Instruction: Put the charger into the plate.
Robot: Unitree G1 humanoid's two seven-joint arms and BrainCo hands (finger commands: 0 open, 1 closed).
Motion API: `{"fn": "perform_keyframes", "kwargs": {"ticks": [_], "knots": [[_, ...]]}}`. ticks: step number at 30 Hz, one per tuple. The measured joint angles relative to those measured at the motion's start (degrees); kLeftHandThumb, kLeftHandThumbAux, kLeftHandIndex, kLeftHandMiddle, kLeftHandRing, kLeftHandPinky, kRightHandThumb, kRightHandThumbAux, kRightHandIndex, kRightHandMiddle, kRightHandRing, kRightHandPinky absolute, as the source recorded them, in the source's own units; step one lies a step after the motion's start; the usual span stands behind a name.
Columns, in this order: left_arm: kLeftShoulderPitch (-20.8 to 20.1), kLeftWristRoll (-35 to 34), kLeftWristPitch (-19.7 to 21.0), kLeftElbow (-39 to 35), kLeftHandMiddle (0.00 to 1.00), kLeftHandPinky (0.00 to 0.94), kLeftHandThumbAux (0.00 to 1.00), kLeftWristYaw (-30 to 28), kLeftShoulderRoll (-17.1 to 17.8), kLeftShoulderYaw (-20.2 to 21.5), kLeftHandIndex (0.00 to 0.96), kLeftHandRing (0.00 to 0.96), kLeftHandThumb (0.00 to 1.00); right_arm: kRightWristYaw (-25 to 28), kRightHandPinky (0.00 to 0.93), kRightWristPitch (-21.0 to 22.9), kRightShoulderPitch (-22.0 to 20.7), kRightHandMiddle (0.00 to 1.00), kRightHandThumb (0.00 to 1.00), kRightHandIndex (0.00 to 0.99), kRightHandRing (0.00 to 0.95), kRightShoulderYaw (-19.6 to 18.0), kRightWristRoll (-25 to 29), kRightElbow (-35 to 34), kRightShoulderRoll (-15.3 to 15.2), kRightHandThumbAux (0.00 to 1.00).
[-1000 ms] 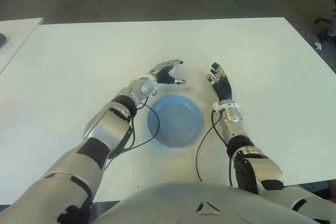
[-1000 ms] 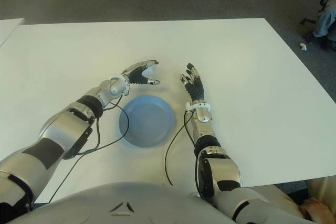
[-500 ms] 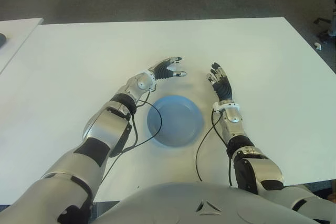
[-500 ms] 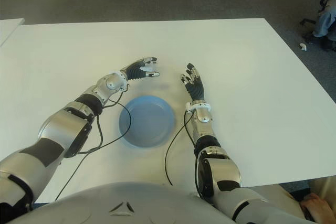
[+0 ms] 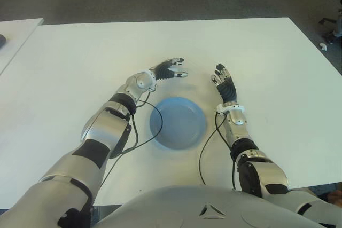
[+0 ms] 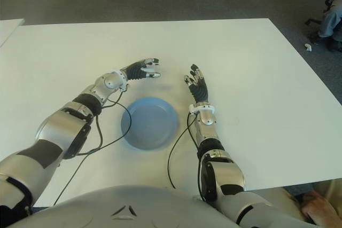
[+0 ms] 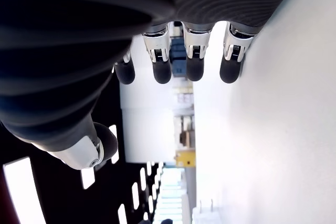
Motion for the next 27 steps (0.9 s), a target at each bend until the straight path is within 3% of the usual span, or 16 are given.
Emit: {"fn": "perform_keyframes", "kwargs": {"ticks": [10,27], "knots": [[-0.07,1.39,-3.69,-1.94,0.000,0.000,0.404,-4.92,6.45,-2.70,0.000,0.000,0.000,-0.15,0.051,0.01,0.53,0.050,0.060,0.021,0.047,0.04,0.06,-0.88,0.44,0.608],[0.44,2.91,-5.83,-5.12,0.010,0.000,0.392,-12.47,17.86,-6.93,0.000,0.000,0.000,-0.27,0.048,0.01,0.69,0.064,0.041,0.020,0.052,-0.01,0.13,-0.87,0.27,0.585]]}}
